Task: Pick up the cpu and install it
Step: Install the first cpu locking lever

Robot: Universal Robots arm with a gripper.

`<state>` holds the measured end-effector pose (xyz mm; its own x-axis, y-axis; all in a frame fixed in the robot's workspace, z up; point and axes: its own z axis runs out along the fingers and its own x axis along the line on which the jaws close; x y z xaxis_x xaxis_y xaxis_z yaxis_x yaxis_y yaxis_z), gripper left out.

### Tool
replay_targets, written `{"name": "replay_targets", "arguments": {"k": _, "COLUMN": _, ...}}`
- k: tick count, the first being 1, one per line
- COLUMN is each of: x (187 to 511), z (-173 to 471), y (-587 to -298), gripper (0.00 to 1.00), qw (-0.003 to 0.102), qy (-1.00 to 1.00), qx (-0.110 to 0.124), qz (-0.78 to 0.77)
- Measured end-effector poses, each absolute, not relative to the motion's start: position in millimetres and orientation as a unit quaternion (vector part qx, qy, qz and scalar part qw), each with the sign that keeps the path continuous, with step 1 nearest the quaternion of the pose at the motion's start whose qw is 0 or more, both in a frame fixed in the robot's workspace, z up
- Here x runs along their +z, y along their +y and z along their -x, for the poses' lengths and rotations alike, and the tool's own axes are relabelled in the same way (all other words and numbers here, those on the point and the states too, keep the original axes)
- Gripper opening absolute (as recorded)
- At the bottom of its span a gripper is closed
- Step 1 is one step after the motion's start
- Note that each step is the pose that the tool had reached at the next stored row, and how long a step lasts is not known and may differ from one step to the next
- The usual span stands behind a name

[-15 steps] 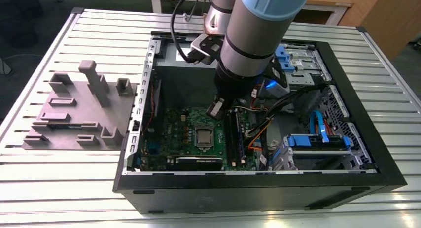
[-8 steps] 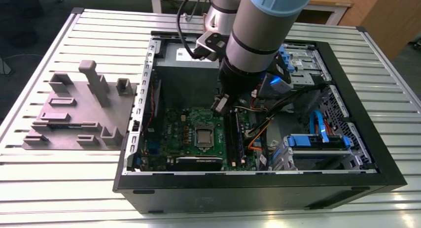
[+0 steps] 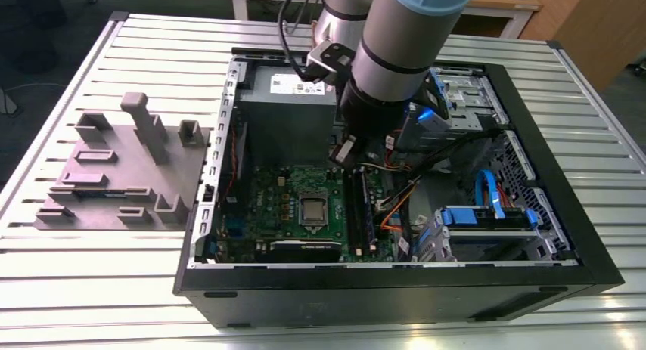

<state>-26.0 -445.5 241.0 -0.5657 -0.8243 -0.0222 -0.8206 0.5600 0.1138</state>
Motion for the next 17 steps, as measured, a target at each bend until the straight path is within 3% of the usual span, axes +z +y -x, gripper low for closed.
{"name": "replay_targets", "arguments": {"k": 17, "x": 235.9, "z": 33.3, "y": -443.1, "gripper": 0.10, "qw": 0.018, "qy": -0.876, "qx": -0.055, "qz": -0.479}}
